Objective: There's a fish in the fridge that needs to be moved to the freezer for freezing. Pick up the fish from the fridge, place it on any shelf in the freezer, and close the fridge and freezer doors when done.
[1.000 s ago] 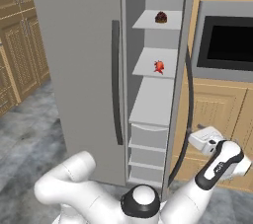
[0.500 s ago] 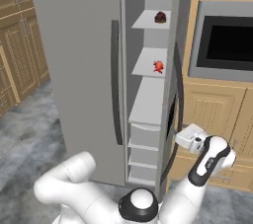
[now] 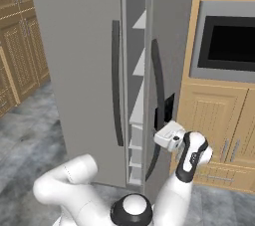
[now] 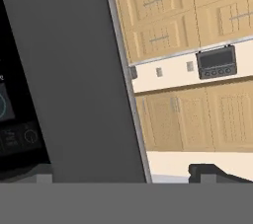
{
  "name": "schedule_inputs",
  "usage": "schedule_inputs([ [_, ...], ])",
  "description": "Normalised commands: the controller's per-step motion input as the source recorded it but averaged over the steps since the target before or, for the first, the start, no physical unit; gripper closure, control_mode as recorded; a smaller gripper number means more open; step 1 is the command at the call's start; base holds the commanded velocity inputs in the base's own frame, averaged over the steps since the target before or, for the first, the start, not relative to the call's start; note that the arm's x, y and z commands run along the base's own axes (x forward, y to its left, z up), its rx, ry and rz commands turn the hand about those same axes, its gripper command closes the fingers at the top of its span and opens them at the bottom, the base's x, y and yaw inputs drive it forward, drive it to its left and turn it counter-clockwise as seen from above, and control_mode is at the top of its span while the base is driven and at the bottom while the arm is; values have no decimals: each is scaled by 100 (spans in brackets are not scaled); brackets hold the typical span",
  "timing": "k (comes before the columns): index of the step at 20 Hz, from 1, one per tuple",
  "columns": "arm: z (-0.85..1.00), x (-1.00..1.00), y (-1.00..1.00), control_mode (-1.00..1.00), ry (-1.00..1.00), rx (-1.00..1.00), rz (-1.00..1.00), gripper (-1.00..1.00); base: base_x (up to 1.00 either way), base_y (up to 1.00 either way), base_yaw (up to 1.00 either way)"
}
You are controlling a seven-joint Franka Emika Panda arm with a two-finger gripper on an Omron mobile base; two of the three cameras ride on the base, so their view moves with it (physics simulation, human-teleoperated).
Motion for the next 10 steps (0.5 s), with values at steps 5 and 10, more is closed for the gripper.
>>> schedule_inputs([
  [5, -9, 62, 100, -100, 2, 0, 0, -100, 0, 0, 0],
  [10, -1, 79, 86, -100, 7, 0, 0, -100, 0, 0, 0],
])
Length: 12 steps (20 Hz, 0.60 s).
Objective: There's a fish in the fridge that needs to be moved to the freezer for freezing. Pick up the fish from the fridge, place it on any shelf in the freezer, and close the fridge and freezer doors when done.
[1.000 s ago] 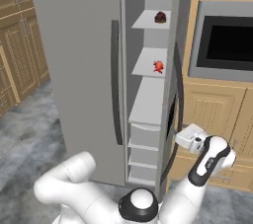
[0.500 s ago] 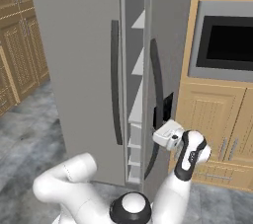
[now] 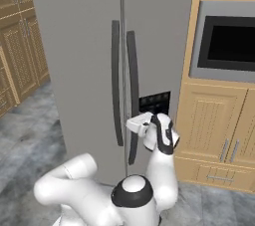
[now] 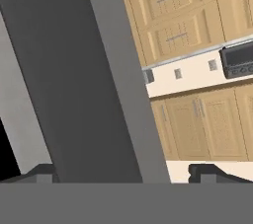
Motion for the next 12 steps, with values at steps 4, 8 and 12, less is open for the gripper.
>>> schedule_inputs([
  [4, 0, 57, 43, -100, 4, 0, 0, -100, 0, 0, 0],
  [8, 0, 54, 35, -100, 6, 0, 0, -100, 0, 0, 0],
  [12, 0, 40, 27, -100, 2, 0, 0, -100, 0, 0, 0],
])
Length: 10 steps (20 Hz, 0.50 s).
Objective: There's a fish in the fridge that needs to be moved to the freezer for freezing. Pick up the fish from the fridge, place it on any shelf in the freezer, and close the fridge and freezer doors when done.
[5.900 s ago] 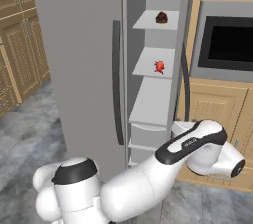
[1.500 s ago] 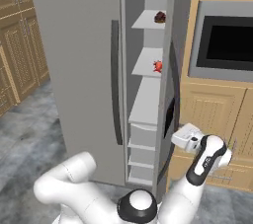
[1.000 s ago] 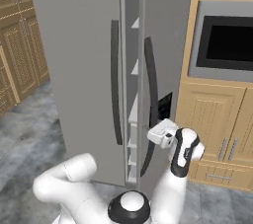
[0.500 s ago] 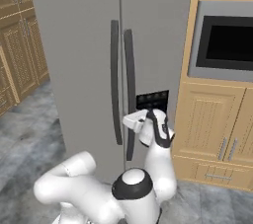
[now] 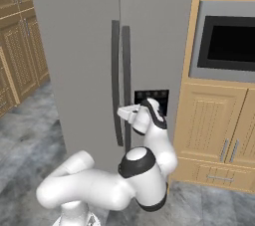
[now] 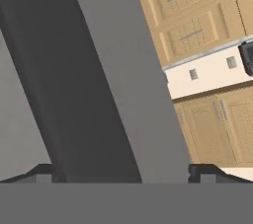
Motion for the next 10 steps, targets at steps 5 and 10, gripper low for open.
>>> schedule_inputs([
  [5, 0, 35, 16, -100, 0, 0, 0, -100, 0, 0, 0],
  [10, 0, 24, 2, -100, 0, 0, 1, -100, 0, 0, 0],
])
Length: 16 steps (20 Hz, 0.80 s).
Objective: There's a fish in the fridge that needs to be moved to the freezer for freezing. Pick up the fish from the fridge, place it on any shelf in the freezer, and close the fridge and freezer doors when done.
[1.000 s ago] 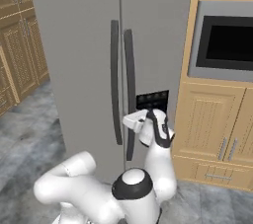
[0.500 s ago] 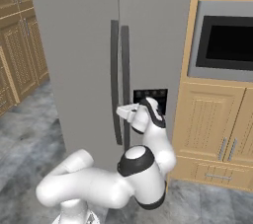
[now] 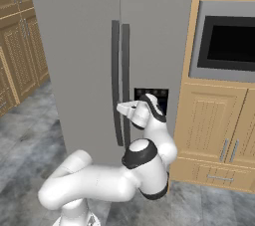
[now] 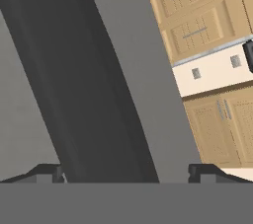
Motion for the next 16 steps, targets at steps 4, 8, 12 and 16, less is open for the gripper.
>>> schedule_inputs([
  [4, 0, 39, 0, -100, 0, 1, 5, -100, 0, 0, 0],
  [8, 0, 48, 0, -100, 0, 7, 14, -100, 0, 0, 0],
  [12, 0, 59, 0, -100, 0, 6, 16, -100, 0, 0, 0],
  [16, 0, 71, 0, -100, 0, 7, 19, -100, 0, 0, 0],
])
